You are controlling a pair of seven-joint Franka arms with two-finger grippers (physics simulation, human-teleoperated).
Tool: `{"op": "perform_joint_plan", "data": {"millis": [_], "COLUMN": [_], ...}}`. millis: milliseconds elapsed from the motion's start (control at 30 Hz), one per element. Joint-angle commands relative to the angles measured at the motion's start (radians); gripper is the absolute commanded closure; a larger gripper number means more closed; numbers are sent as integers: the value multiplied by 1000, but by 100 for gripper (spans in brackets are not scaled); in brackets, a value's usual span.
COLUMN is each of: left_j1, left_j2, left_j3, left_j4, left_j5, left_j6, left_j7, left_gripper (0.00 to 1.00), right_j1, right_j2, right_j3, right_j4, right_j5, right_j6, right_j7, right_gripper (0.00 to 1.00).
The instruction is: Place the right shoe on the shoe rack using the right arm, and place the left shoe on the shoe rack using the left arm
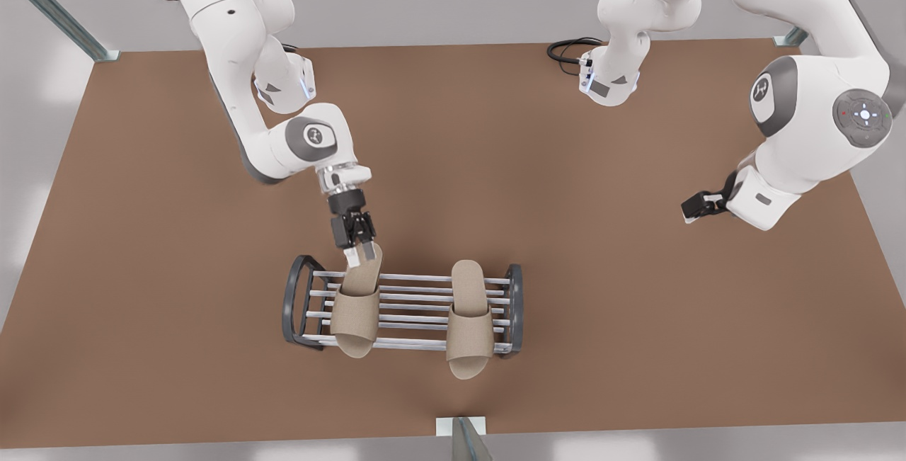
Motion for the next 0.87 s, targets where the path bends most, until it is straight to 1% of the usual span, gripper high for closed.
{"op": "perform_joint_plan", "data": {"millis": [0,67,100,133,167,200,233,267,300,333,367,400,433,467,833], "left_j1": [-2,0,0,-2,-2,0,0,-2,0,0,-2,0,0,0,0], "left_j2": [-3,-3,-3,-3,-3,-3,-1,-3,-3,-3,-3,-1,-1,-1,6], "left_j3": [-2,-2,-4,-4,-4,-4,-4,-4,-7,-7,-8,-8,-8,-8,-10], "left_j4": [0,0,0,0,0,0,-1,0,0,0,0,-1,-1,-1,-1], "left_j5": [0,0,0,0,0,0,0,0,0,0,0,0,1,1,1], "left_j6": [1,1,1,1,1,1,1,1,1,1,1,1,1,1,1], "left_j7": [-446,-444,-444,-446,-444,-446,-446,-446,-446,-446,-447,-452,-452,-452,-443], "left_gripper": [0,0,0,0,0,0,0,0,0,0,0,0,0,0,0], "right_j1": [6,-2,-3,-2,-5,-72,-187,-311,-373,-382,-385,-384,-362,-338,-312], "right_j2": [-31,-66,-69,-72,-71,-108,-158,-172,-166,-166,-155,-13,39,63,76], "right_j3": [40,91,94,161,286,291,286,281,217,99,-47,-99,-146,-187,-174], "right_j4": [0,15,55,63,150,251,218,222,227,225,237,377,457,480,469], "right_j5": [190,418,535,702,1079,1460,1662,1971,2069,2136,2310,2325,2327,2329,2325], "right_j6": [4,-13,-15,-178,-502,-640,-683,-829,-892,-895,-969,-992,-1016,-1021,-1015], "right_j7": [-7,-13,-17,-23,-310,-672,-867,-898,-902,-906,-981,-1008,-1047,-1067,-1082], "right_gripper": [0,0,0,0,0,0,0,0,0,0,0,0,0,0,0]}}
